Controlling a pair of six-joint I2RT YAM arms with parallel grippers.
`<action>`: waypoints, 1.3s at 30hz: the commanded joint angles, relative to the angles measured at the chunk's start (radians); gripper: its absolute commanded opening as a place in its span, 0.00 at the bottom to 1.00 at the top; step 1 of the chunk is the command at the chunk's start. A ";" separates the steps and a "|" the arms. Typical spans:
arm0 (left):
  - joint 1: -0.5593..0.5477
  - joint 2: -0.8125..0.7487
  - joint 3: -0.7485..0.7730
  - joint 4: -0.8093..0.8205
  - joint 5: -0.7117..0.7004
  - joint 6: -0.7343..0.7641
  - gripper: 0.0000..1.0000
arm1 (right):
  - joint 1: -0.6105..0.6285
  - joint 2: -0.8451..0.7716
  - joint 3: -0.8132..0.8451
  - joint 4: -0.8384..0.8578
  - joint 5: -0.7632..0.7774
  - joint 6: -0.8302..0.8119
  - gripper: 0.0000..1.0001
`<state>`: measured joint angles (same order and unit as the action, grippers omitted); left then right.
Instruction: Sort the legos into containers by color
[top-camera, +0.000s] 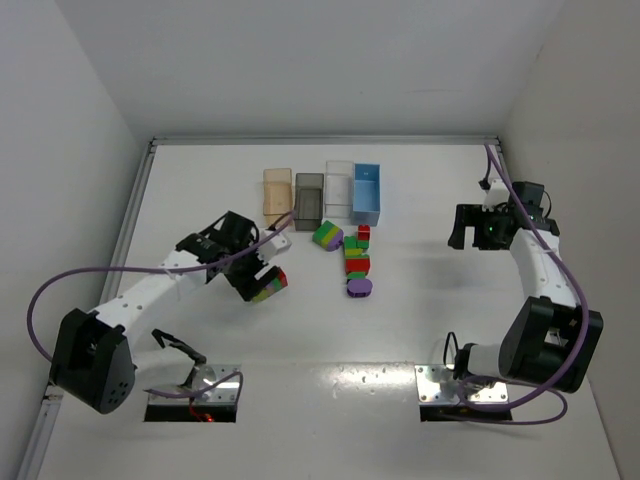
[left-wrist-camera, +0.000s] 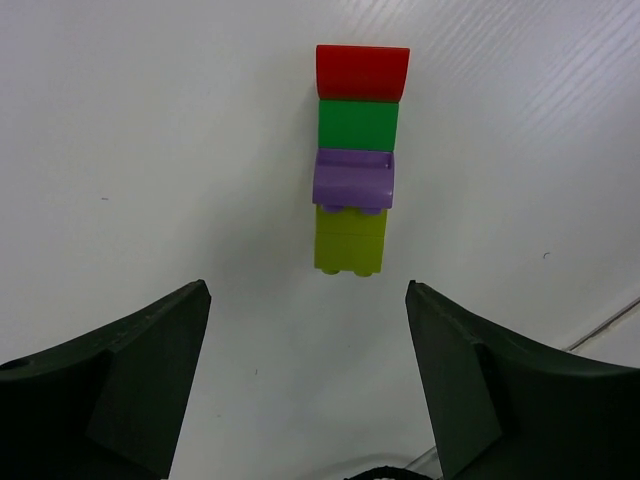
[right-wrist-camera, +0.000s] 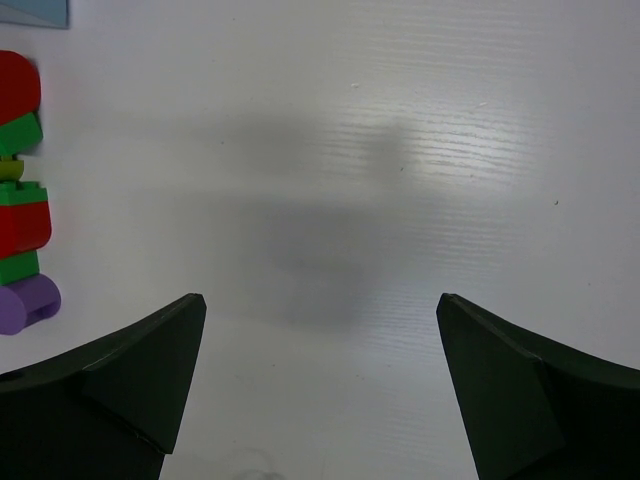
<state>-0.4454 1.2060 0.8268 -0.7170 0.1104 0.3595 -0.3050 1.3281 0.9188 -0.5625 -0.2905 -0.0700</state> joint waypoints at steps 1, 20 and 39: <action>-0.027 0.020 -0.003 -0.001 -0.037 0.010 0.85 | 0.004 -0.017 0.023 0.006 -0.012 -0.019 1.00; -0.046 0.142 -0.061 0.017 -0.009 0.061 0.69 | 0.004 0.062 0.032 0.015 -0.021 -0.019 1.00; -0.046 0.194 -0.031 0.113 0.006 -0.022 0.40 | 0.004 0.111 0.071 0.006 -0.030 -0.028 1.00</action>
<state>-0.4896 1.4120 0.7696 -0.6289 0.1196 0.3492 -0.3050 1.4361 0.9493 -0.5632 -0.3000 -0.0872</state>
